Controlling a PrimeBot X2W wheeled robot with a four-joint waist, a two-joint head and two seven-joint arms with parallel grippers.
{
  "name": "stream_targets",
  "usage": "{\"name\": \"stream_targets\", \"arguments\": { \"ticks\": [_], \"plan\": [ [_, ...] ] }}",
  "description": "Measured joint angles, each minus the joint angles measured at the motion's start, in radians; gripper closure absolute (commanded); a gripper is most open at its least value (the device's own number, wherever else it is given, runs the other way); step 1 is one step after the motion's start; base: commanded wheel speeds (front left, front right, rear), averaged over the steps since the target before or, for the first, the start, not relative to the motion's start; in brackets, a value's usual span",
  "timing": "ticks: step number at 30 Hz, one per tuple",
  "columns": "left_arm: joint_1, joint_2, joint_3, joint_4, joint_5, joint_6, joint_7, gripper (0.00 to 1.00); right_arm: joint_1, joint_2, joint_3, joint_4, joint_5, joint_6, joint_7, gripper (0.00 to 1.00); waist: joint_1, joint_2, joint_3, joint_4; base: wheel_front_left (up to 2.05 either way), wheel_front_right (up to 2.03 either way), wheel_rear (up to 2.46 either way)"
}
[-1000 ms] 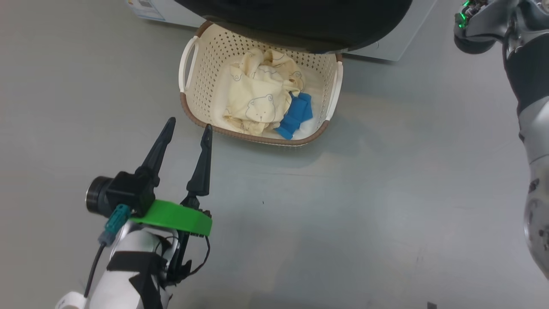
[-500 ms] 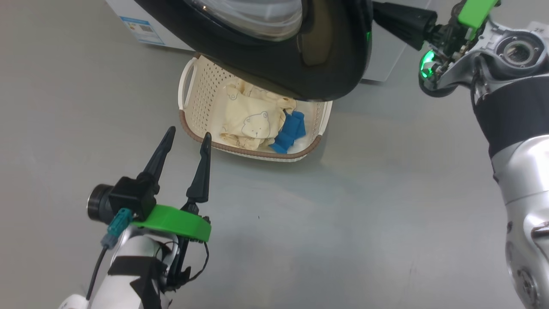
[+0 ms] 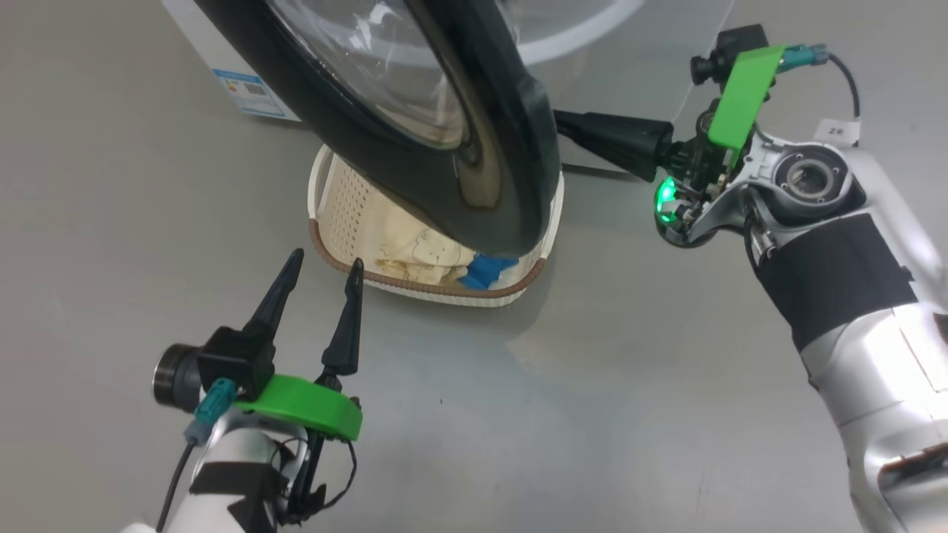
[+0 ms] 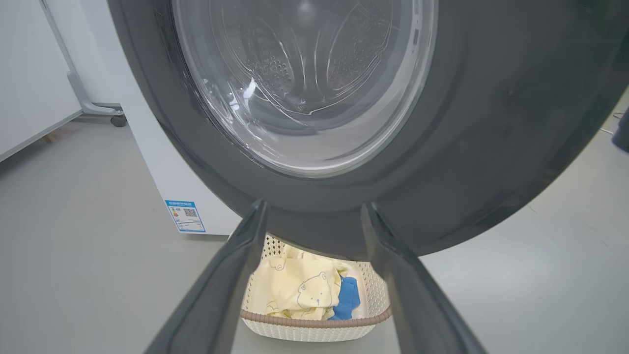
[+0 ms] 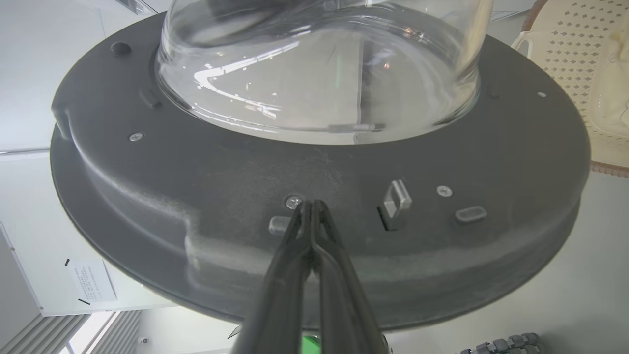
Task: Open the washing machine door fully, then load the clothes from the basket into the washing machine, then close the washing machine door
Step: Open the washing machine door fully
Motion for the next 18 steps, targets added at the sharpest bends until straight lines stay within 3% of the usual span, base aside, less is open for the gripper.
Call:
{"name": "stream_targets", "arguments": {
  "ticks": [18],
  "plan": [
    [0.023, 0.000, 0.001, 0.041, 0.016, 0.001, 0.000, 0.00, 0.100, 0.001, 0.226, -0.090, 0.213, 0.000, -0.128, 1.00, 0.0001, 0.0000, -0.069, 0.011, 0.00, 0.00, 0.00]
  ]
}}
